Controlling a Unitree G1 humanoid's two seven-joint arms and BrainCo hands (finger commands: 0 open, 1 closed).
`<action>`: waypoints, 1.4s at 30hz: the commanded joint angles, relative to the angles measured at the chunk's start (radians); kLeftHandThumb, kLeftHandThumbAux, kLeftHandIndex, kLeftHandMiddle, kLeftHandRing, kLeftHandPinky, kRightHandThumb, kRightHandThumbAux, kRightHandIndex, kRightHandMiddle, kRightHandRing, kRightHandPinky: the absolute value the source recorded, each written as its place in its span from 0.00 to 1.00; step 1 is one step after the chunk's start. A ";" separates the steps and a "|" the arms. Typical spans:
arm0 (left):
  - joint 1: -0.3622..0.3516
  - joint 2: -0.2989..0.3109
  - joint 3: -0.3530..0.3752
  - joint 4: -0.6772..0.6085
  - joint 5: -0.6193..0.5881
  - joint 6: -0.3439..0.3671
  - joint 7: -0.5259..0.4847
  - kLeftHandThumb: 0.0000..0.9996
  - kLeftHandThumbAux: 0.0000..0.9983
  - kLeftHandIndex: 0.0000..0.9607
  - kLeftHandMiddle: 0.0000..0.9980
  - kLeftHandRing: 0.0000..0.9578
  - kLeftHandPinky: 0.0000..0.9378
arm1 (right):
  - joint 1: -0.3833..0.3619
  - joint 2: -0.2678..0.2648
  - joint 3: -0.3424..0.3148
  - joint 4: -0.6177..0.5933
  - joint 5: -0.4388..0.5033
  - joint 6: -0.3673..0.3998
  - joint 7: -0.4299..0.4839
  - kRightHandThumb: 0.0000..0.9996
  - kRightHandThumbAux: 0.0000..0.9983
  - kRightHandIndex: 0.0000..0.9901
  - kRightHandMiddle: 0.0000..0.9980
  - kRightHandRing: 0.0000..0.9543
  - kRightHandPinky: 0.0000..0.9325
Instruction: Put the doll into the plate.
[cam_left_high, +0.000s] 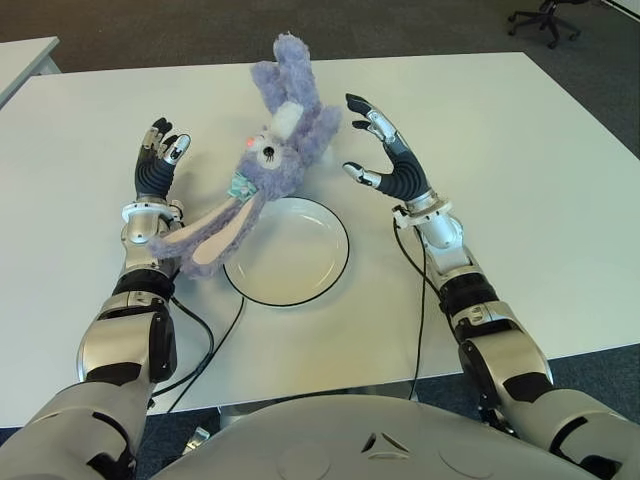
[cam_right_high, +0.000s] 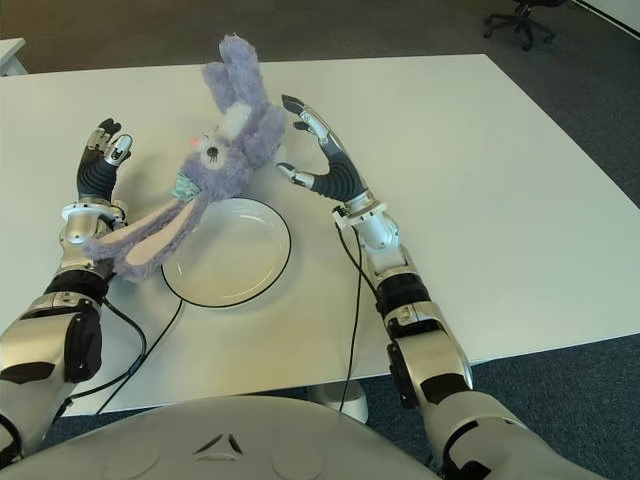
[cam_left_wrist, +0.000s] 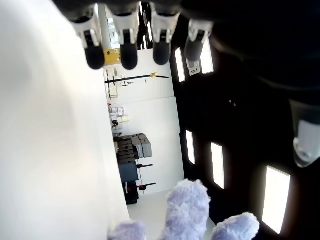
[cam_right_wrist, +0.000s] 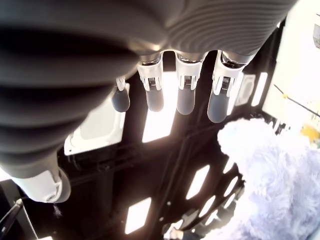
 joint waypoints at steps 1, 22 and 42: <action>0.097 -0.043 -0.016 0.046 0.017 0.006 -0.005 0.00 0.46 0.01 0.09 0.10 0.12 | 0.097 -0.003 0.007 0.066 -0.066 -0.011 -0.046 0.34 0.50 0.07 0.03 0.06 0.12; 0.090 -0.058 -0.014 0.054 0.010 0.013 -0.002 0.00 0.45 0.01 0.08 0.10 0.12 | 0.003 0.071 0.034 0.184 -0.059 -0.044 -0.056 0.45 0.49 0.05 0.03 0.06 0.12; 0.094 -0.061 -0.021 0.050 0.021 -0.006 0.011 0.00 0.45 0.03 0.09 0.10 0.14 | -0.010 0.081 0.055 0.153 -0.048 -0.026 -0.009 0.47 0.50 0.05 0.03 0.05 0.10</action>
